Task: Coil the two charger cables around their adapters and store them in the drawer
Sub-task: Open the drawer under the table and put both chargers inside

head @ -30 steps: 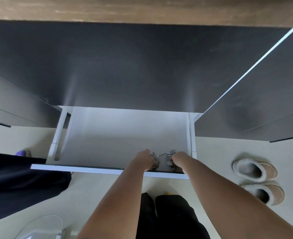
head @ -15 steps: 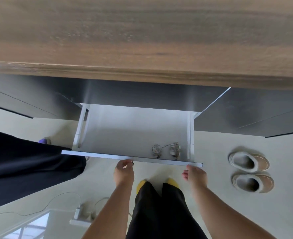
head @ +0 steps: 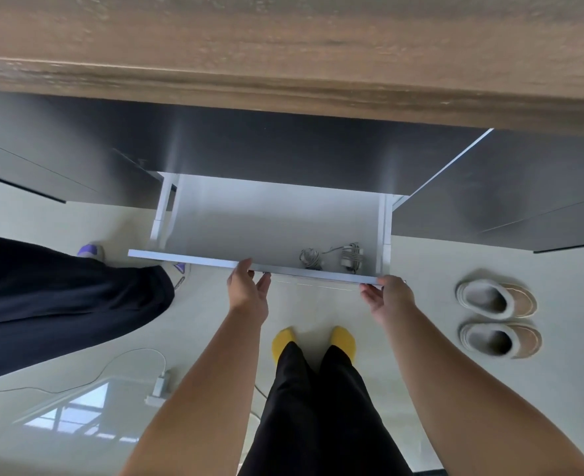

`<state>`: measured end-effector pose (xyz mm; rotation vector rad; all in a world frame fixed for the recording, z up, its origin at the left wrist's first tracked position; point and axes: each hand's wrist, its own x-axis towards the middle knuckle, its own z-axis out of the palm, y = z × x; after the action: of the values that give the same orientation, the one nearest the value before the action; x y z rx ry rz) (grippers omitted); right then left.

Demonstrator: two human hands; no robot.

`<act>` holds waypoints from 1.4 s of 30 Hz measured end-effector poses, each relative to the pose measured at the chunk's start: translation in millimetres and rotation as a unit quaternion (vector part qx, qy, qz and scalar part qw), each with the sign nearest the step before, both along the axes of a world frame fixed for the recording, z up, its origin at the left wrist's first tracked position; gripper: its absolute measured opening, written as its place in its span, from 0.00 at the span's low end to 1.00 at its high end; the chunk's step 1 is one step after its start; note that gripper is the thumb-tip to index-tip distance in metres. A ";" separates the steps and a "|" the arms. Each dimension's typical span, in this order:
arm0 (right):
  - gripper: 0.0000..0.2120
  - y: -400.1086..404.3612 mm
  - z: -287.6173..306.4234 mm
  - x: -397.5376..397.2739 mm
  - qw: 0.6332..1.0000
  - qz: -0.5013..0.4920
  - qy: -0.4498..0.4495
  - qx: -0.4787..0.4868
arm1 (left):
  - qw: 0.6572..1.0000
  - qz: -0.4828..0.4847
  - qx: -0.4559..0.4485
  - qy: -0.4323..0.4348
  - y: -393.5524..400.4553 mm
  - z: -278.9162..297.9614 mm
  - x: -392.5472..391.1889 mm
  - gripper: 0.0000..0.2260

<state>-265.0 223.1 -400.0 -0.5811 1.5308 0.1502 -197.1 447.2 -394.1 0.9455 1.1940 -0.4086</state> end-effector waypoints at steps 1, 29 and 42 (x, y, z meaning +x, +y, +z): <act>0.05 -1.5 -1.3 2.8 1.000 -0.002 -0.005 0.001 | 1.000 -0.003 -0.002 -0.001 -2.0 0.5 4.4 0.14; 0.34 -46.8 -21.4 102.3 0.984 0.051 -0.151 -0.084 | 0.983 -0.149 -0.006 -0.102 -49.4 -5.3 125.2 0.15; 0.30 -48.8 -32.8 114.9 0.975 0.042 -0.202 -0.079 | 0.985 -0.099 -0.047 -0.132 -48.0 -12.0 137.0 0.29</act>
<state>-150.1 174.4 -432.8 -0.7546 1.1292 -0.0267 -60.2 399.2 -406.1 1.0063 0.8371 -0.4769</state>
